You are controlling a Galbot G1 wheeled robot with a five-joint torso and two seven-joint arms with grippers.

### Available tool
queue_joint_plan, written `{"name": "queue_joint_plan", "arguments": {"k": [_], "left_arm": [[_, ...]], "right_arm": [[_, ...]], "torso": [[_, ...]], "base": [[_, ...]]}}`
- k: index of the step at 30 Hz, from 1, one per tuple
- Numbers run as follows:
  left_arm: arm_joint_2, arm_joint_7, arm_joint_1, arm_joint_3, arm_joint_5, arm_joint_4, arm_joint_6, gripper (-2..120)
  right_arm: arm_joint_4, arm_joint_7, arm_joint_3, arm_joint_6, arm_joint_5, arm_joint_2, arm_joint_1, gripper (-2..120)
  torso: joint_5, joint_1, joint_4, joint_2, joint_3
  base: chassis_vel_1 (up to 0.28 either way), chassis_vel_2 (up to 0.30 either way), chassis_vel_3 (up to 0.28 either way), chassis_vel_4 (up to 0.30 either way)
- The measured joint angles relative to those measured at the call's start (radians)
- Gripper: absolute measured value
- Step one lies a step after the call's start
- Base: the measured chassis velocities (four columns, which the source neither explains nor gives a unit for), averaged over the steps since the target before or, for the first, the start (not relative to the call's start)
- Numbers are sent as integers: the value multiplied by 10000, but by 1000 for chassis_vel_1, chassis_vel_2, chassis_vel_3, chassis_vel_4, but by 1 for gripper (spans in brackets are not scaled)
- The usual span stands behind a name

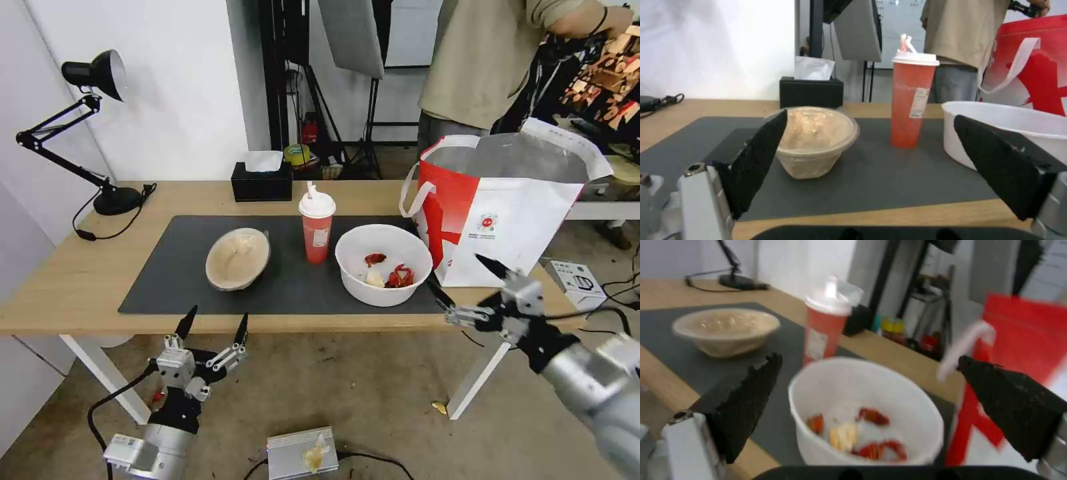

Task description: Pick up the trash from the table and place it into the takeout bag.

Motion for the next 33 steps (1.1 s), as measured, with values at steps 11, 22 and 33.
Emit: {"name": "queue_joint_plan", "arguments": {"k": [11,22,33], "left_arm": [[-683,479,27,65,439,374,-325,100],[-1056,693,46,43,644,437,-418,100],[-1234,756,72,12,744,439,-444,100]], "right_arm": [[-972,-401,-3565,-283,2327,-2676,5337,100],[-1222,-1237,-3731,-787,3142,-3299,5648,100],[-2204,-1203,-7169,-1528,3234,-2106,9226,100]], "torso": [[-1,0,1,0,1],[-1,-1,-3,0,-1],[-2,0,-4,1,-1]], "base": [[0,0,0,0],[0,0,0,0],[0,0,0,0]]}}
